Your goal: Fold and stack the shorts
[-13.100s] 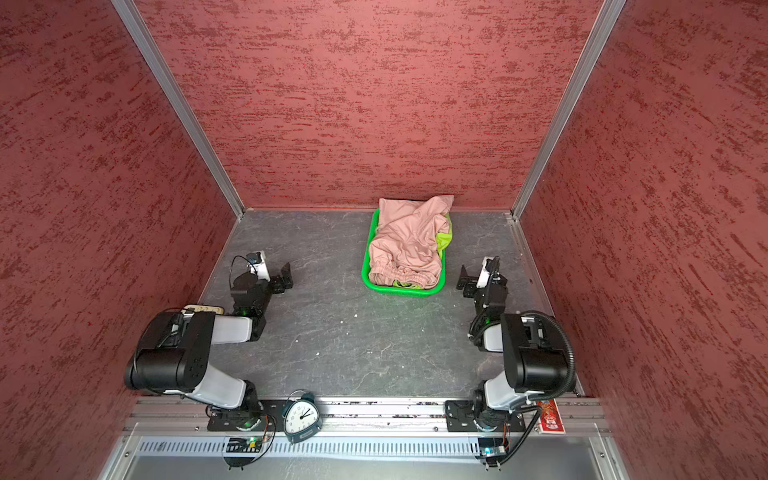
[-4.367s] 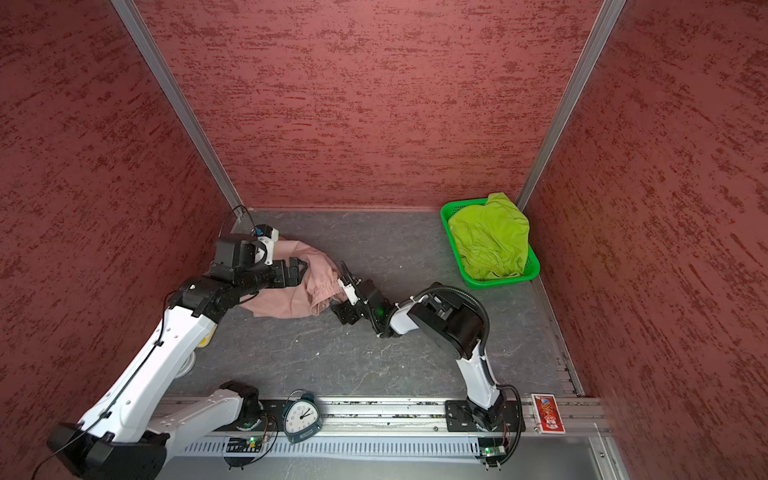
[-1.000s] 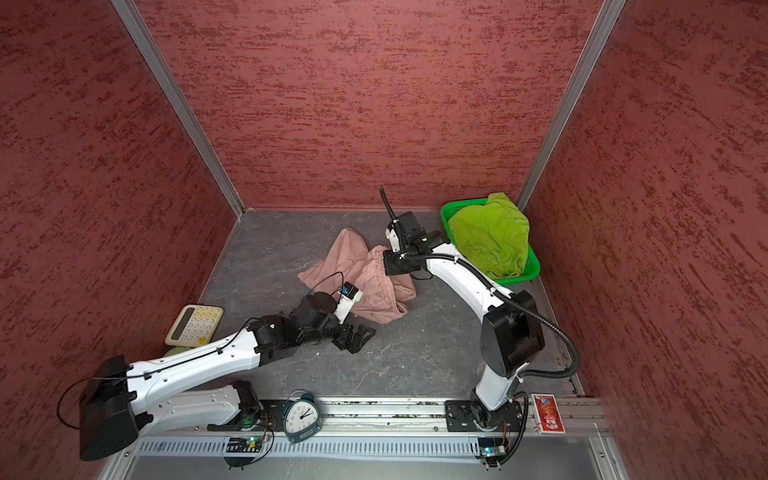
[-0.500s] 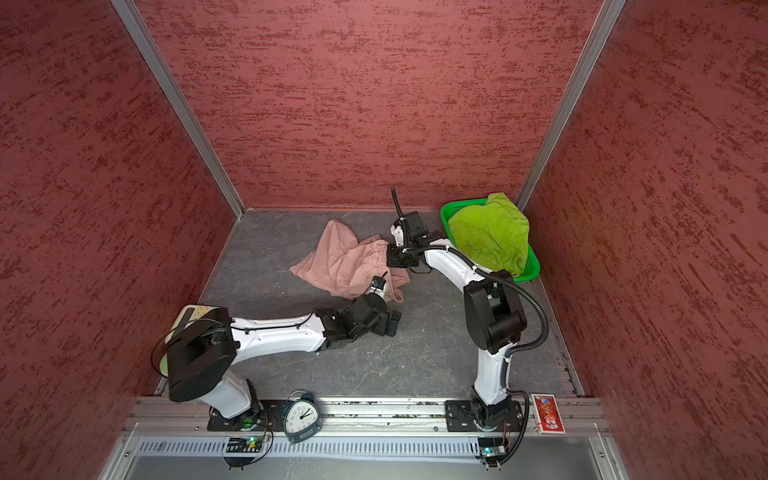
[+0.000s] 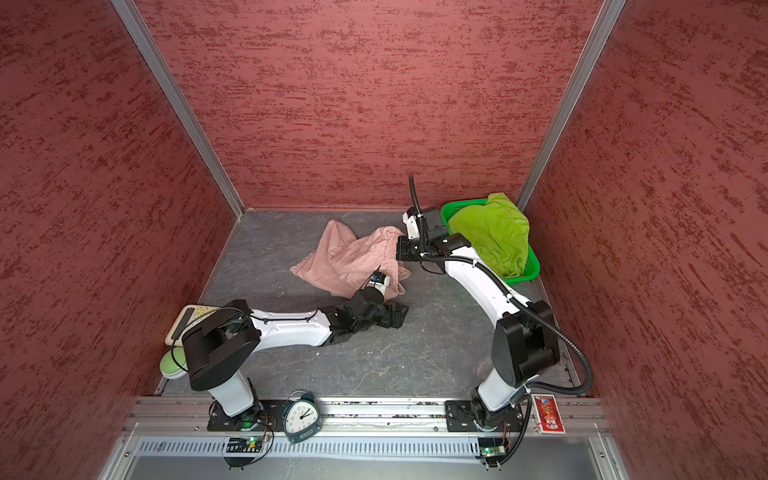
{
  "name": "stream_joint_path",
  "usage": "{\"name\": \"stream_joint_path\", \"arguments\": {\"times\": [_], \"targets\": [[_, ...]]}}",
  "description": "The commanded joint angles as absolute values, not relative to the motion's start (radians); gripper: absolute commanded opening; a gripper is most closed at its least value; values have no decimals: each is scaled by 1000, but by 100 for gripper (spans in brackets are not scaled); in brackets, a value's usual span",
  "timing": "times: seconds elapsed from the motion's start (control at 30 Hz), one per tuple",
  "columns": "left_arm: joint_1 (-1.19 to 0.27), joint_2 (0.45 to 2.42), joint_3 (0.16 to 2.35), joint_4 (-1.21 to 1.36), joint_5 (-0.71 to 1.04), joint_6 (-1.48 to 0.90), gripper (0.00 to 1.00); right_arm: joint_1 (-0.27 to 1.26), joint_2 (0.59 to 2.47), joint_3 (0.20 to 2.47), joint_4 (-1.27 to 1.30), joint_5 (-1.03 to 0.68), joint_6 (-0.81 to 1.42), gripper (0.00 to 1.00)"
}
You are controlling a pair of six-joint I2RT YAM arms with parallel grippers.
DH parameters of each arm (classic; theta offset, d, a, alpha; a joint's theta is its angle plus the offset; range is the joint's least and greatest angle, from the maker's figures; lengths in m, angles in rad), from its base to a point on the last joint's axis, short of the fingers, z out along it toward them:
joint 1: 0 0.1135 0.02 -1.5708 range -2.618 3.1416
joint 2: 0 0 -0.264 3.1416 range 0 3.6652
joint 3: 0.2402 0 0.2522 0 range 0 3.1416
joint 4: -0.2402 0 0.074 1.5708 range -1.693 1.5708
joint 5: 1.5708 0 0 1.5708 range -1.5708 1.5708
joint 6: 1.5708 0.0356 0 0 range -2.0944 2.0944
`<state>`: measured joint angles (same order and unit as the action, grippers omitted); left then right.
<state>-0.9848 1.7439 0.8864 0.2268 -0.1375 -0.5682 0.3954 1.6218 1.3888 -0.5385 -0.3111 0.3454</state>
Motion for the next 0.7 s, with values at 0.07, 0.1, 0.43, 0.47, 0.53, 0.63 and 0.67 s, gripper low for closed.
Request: {"name": "stream_joint_path", "arguments": {"times": [0.07, 0.1, 0.43, 0.47, 0.53, 0.63, 0.67], "targets": [[-986, 1718, 848, 350, -130, -580, 100, 393, 1582, 1329, -475, -316, 383, 0], [-980, 1722, 857, 321, -145, -582, 99, 393, 1578, 1326, -473, -315, 383, 0], [-958, 1812, 992, 239, -199, -536, 85, 393, 1531, 1301, -463, -315, 399, 0], [-956, 1824, 1006, 216, -200, -533, 75, 393, 1526, 1301, -464, -309, 398, 0], [-954, 1839, 1023, 186, -201, -528, 58, 393, 1517, 1302, -466, -300, 395, 0], [-946, 1827, 1029, 135, -210, -493, 17, 393, 1510, 1318, -496, -262, 373, 0], [-937, 1806, 1028, 96, -217, -483, 6, 392, 1508, 1327, -515, -238, 359, 0]]}}
